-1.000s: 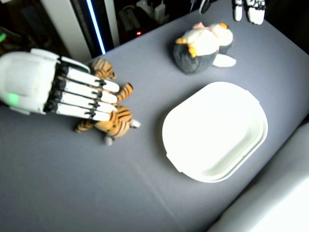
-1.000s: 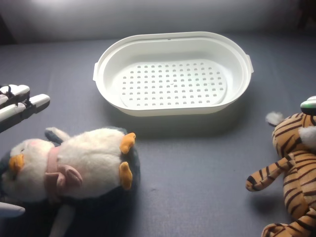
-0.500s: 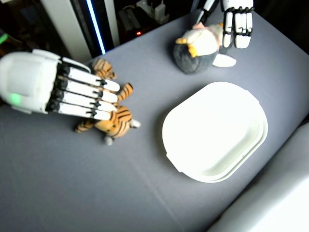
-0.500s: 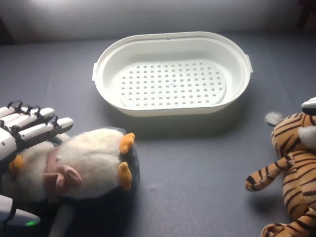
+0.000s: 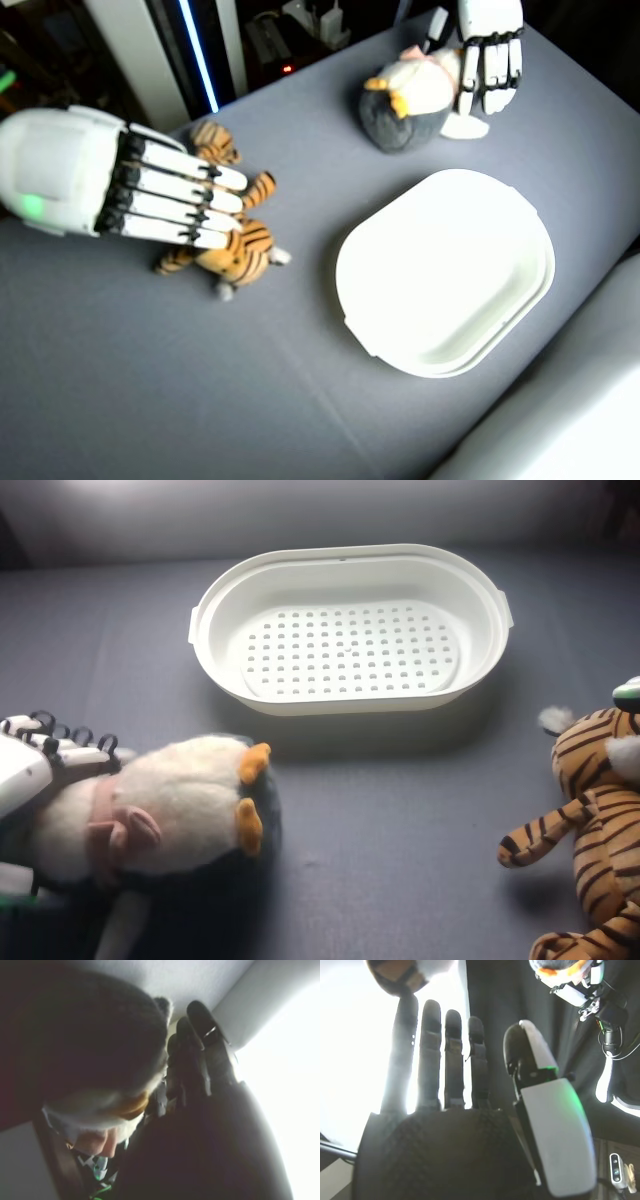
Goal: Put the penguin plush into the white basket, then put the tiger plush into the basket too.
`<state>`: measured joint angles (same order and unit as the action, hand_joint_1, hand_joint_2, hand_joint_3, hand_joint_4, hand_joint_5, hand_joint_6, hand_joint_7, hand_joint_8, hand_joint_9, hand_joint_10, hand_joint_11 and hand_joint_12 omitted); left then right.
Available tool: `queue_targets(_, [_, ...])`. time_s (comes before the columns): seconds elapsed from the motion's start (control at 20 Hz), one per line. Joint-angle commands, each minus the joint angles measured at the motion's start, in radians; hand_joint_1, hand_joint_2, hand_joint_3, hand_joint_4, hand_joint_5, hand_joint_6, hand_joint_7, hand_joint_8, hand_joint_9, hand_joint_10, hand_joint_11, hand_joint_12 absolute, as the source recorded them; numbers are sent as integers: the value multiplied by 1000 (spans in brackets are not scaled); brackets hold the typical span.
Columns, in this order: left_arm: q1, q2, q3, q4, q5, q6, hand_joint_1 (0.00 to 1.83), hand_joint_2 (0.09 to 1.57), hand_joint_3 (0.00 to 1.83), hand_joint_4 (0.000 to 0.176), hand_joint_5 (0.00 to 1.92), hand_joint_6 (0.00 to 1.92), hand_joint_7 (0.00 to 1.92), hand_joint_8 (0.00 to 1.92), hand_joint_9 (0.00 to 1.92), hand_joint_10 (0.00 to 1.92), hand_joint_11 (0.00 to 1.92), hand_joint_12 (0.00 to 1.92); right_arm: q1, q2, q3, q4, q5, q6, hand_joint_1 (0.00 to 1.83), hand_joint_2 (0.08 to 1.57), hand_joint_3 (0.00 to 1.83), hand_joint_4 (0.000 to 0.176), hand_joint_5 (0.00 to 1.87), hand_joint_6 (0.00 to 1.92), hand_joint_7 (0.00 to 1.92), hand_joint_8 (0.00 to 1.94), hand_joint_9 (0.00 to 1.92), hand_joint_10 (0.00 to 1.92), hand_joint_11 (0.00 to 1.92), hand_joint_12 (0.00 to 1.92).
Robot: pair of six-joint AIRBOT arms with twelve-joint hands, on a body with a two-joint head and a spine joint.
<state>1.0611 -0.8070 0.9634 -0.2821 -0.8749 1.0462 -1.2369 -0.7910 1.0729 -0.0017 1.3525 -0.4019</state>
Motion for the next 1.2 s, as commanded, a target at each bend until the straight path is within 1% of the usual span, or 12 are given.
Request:
queue_targets(0.0, [-6, -1, 4, -4, -89, 12, 1224, 1105, 3, 0, 955, 808, 983, 1059, 880, 599, 545, 1409, 8, 0, 5, 29, 112, 10, 681, 1353, 4, 0, 542, 1, 550, 3, 597, 1, 618, 49])
queue_targets(0.05, [-8, 0, 3, 4, -120, -10, 1248, 1098, 1, 0, 1004, 769, 1027, 1088, 889, 1014, 639, 1638, 8, 0, 5, 29, 112, 12, 712, 1347, 0, 0, 542, 1, 550, 2, 599, 2, 621, 46])
queue_targets(0.2, [-10, 29, -6, 36, -225, -14, 1255, 1135, 1, 0, 1046, 637, 884, 1390, 805, 1479, 751, 1852, 8, 0, 5, 29, 111, 13, 736, 1344, 0, 0, 555, 4, 567, 7, 610, 4, 625, 41])
queue_targets(0.25, [-10, 46, -16, 42, -280, -97, 1255, 1135, 1, 0, 1012, 700, 904, 1366, 811, 1478, 744, 1818, 8, 0, 6, 29, 111, 13, 735, 1343, 0, 0, 557, 4, 569, 7, 612, 5, 629, 42])
queue_targets(0.5, [-35, 78, -24, 33, -473, -124, 1267, 1108, 1, 0, 1042, 673, 973, 1231, 804, 1188, 593, 1622, 8, -3, 10, 32, 109, 13, 686, 1356, 3, 0, 554, 1, 570, 1, 613, 5, 634, 32])
queue_targets(0.55, [-60, 72, -14, 30, -470, -124, 1348, 1101, 0, 0, 986, 852, 1011, 969, 913, 1196, 664, 1411, 9, -4, 11, 32, 109, 13, 684, 1355, 2, 0, 554, 1, 571, 2, 616, 6, 642, 35])
queue_targets(0.6, [-102, 53, 7, 30, -454, -118, 1371, 1084, 0, 0, 945, 1001, 1100, 722, 981, 1108, 752, 1282, 10, -4, 12, 33, 109, 13, 683, 1356, 3, 0, 560, 3, 580, 5, 623, 8, 639, 33])
queue_targets(0.8, [-335, -52, 133, 73, -287, -116, 1385, 1062, 0, 0, 931, 1058, 1172, 561, 1077, 947, 915, 1073, 10, -5, 16, 32, 109, 13, 717, 1357, 0, 0, 557, 4, 570, 3, 609, 4, 633, 27])
queue_targets(0.9, [-440, -103, 203, 98, -181, -115, 1386, 1062, 1, 0, 917, 1096, 1162, 583, 1091, 903, 968, 878, 10, -9, 22, 32, 109, 13, 741, 1353, 0, 0, 558, 1, 578, 2, 606, 1, 619, 18])
queue_targets(1.0, [-555, -149, 265, 130, -62, -115, 1378, 1099, 1, 0, 901, 1100, 1011, 866, 986, 1060, 910, 951, 10, -13, 25, 32, 109, 13, 755, 1348, 0, 0, 573, 4, 600, 7, 630, 8, 636, 22])
queue_targets(1.1, [-640, -181, 300, 135, 32, -114, 1374, 1087, 1, 0, 892, 1068, 1053, 817, 1046, 1004, 911, 1010, 10, -15, 29, 31, 109, 13, 836, 1325, 0, 0, 573, 2, 605, 4, 637, 5, 641, 21])
queue_targets(1.15, [-672, -193, 315, 130, 74, -13, 1269, 1102, 0, 0, 888, 1086, 1122, 777, 1087, 630, 910, 1033, 10, -17, 31, 30, 109, 13, 836, 1328, 0, 0, 571, 1, 603, 2, 632, 2, 633, 16])
